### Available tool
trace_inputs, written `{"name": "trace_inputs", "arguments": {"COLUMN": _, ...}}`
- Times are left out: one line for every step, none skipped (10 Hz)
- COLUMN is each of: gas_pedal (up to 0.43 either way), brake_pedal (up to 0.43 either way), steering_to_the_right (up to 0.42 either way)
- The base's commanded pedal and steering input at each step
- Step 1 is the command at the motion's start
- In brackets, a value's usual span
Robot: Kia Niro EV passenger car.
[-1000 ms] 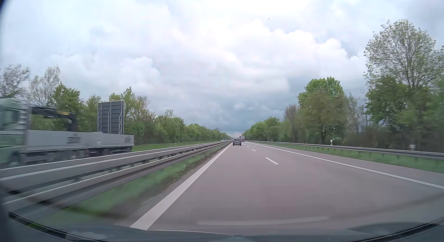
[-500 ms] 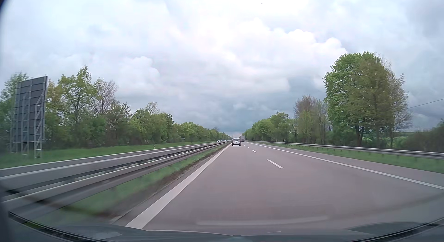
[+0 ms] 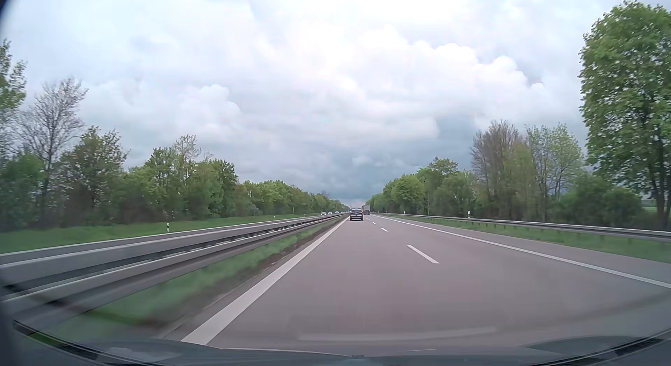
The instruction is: Follow the waypoints while adhering to traffic rules and regulations
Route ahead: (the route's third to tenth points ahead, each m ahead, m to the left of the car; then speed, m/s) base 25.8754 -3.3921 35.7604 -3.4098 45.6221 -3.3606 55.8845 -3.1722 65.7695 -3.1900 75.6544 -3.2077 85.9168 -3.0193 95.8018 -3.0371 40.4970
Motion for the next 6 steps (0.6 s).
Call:
{"name": "trace_inputs", "arguments": {"gas_pedal": 0.488, "brake_pedal": 0.012, "steering_to_the_right": -0.001}}
{"name": "trace_inputs", "arguments": {"gas_pedal": 0.488, "brake_pedal": 0.012, "steering_to_the_right": -0.001}}
{"name": "trace_inputs", "arguments": {"gas_pedal": 0.488, "brake_pedal": 0.012, "steering_to_the_right": -0.002}}
{"name": "trace_inputs", "arguments": {"gas_pedal": 0.488, "brake_pedal": 0.012, "steering_to_the_right": -0.002}}
{"name": "trace_inputs", "arguments": {"gas_pedal": 0.488, "brake_pedal": 0.012, "steering_to_the_right": -0.002}}
{"name": "trace_inputs", "arguments": {"gas_pedal": 0.488, "brake_pedal": 0.012, "steering_to_the_right": -0.003}}
